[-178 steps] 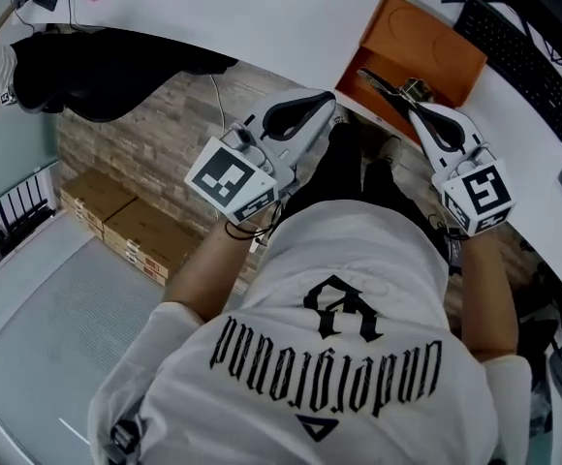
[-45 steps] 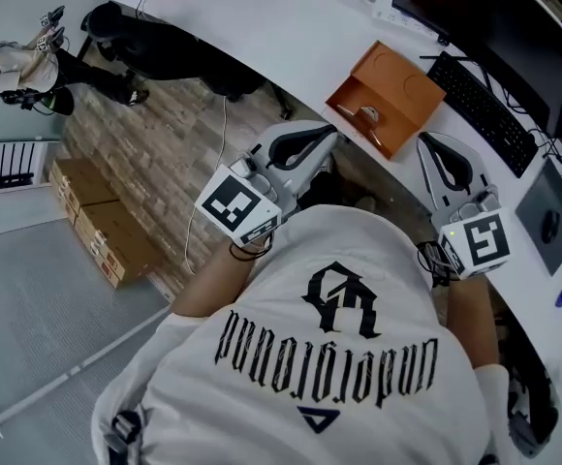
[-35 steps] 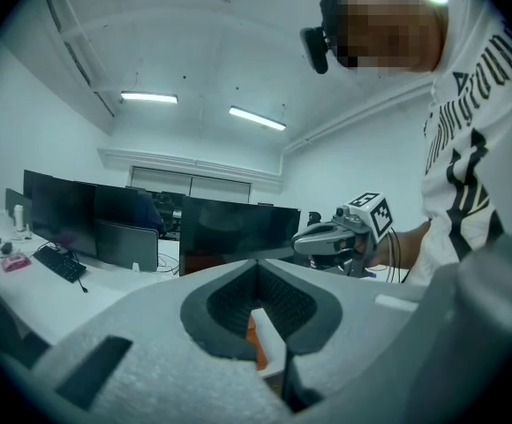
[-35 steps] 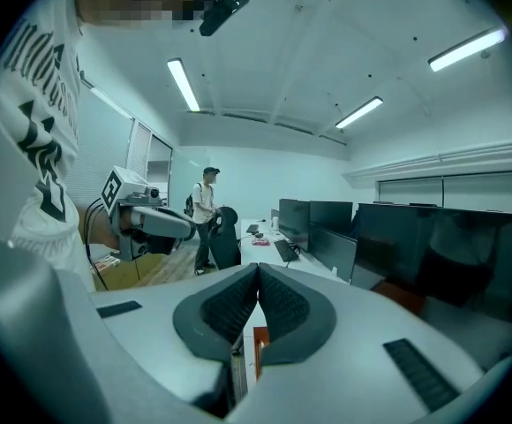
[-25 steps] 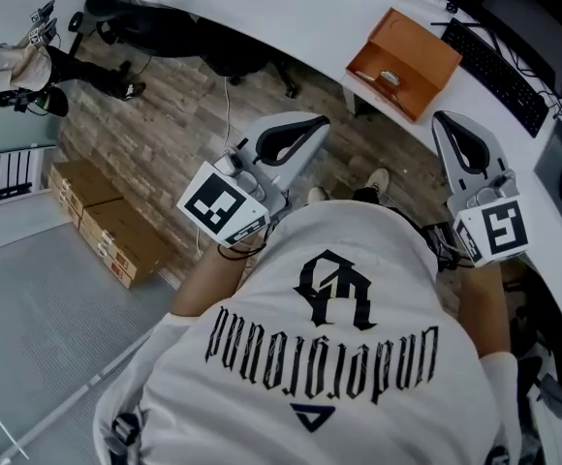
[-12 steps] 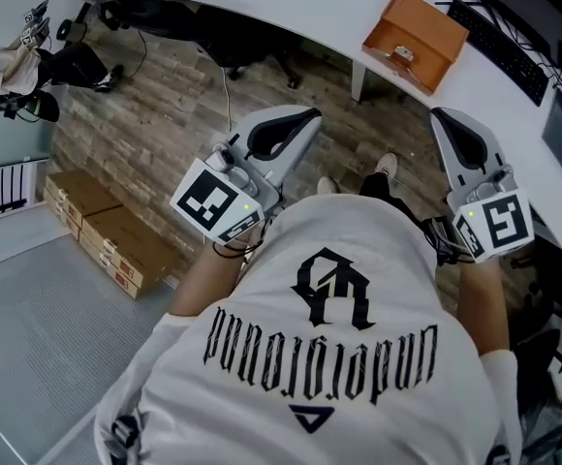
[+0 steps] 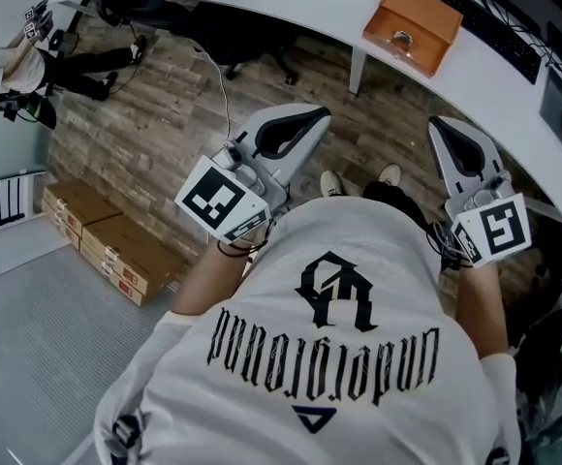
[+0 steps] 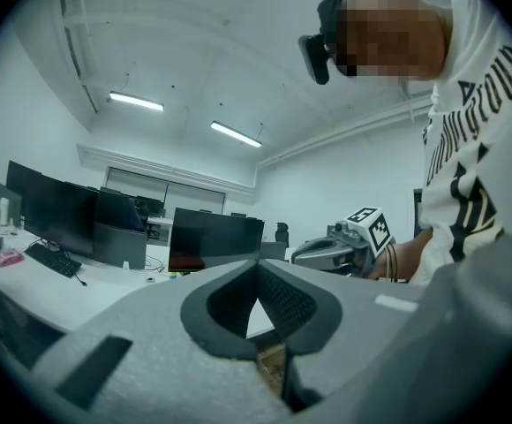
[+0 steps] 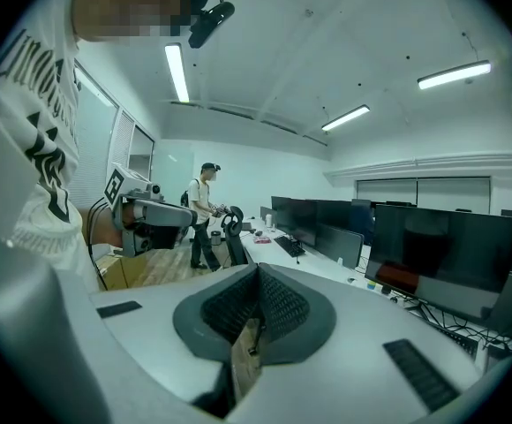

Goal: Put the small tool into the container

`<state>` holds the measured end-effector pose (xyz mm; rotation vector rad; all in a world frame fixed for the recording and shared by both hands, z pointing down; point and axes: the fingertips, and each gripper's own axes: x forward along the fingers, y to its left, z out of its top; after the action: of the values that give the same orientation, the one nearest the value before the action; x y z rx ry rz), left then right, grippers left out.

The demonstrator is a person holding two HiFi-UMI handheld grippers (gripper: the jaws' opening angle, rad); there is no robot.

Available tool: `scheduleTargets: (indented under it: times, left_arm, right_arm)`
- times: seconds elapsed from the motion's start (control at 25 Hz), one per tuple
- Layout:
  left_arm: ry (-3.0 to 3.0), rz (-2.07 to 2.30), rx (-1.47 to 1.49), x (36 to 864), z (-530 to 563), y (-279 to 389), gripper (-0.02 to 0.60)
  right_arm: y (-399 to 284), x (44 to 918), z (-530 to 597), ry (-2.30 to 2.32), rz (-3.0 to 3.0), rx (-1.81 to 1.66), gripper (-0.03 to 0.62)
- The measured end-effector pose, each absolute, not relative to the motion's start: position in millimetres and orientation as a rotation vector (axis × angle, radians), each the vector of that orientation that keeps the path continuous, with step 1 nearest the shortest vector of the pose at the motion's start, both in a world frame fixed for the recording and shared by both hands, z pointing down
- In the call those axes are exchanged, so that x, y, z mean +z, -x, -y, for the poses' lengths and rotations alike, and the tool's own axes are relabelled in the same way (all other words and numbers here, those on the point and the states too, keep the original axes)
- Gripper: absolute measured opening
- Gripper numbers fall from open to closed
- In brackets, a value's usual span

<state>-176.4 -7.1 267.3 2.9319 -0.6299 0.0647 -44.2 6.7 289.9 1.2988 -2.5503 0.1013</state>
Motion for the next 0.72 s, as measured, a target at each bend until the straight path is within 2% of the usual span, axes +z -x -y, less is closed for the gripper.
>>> scheduleTargets:
  times: [0.28, 0.72]
  left_arm:
    - [-2.950, 0.620, 0.064, 263, -12, 147, 0.014]
    - [-2.924, 0.646, 0.126, 273, -77, 70, 0.014]
  right_arm:
    - [20, 284, -29, -1.291, 2.559, 0.064, 0.015]
    - [-53, 291, -103, -1.246, 2.603, 0.090, 0.015]
